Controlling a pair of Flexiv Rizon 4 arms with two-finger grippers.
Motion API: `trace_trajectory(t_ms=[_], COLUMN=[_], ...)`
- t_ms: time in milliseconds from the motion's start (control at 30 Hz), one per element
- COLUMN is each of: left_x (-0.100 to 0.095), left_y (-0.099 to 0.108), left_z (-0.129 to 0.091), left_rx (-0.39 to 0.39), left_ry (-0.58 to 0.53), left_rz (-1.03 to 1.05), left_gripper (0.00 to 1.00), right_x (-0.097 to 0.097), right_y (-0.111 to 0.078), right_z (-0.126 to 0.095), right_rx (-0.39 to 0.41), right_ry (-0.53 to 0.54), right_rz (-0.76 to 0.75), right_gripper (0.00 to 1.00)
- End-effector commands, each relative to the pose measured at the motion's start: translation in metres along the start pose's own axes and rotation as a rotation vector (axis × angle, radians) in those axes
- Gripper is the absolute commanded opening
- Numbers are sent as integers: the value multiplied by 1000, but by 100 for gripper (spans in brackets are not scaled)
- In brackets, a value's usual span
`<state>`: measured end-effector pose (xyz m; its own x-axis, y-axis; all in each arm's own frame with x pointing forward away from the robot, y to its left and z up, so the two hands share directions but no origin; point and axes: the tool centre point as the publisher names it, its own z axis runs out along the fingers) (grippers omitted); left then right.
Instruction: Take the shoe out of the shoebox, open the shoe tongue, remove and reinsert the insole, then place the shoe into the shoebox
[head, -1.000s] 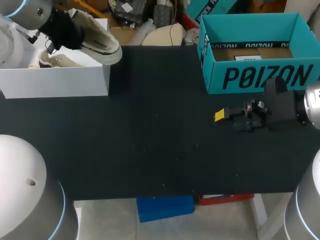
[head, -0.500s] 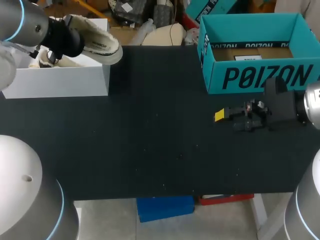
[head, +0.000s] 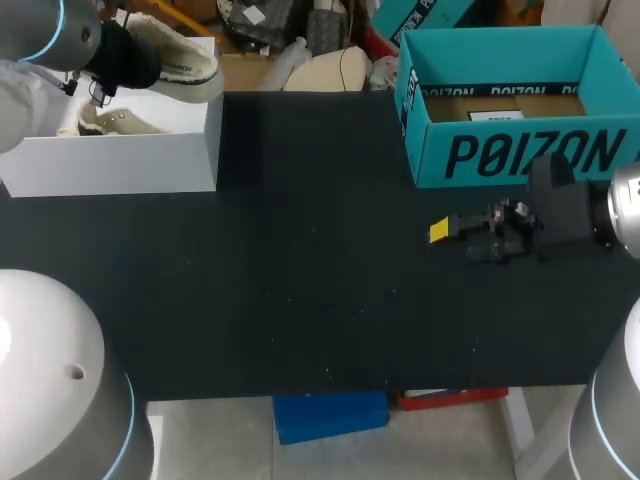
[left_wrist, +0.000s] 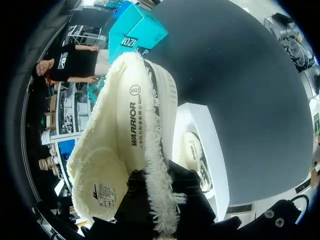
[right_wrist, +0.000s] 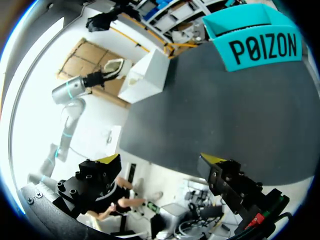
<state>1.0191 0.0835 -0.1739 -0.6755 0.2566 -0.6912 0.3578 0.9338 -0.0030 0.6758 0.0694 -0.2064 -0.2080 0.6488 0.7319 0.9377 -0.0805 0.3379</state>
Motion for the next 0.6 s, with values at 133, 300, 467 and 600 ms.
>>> trace_trajectory(t_ms=[133,300,467,600], left_x=[-21,-26,-26,-22], left_y=[33,58,80,96], left_z=[23,38,56,75], left_rx=[-53,-70,-75,-89], left_ry=[16,19,32,49], left_rz=[-65,-119,-152,-167], left_gripper=[0,0,0,0], right_x=[1,1,1,1], right_y=[0,0,0,0], right_z=[1,1,1,1], right_rx=[1,1,1,1], right_ry=[-2,-2,-2,-2], right_rz=[0,0,0,0], right_gripper=[100,100,100,100])
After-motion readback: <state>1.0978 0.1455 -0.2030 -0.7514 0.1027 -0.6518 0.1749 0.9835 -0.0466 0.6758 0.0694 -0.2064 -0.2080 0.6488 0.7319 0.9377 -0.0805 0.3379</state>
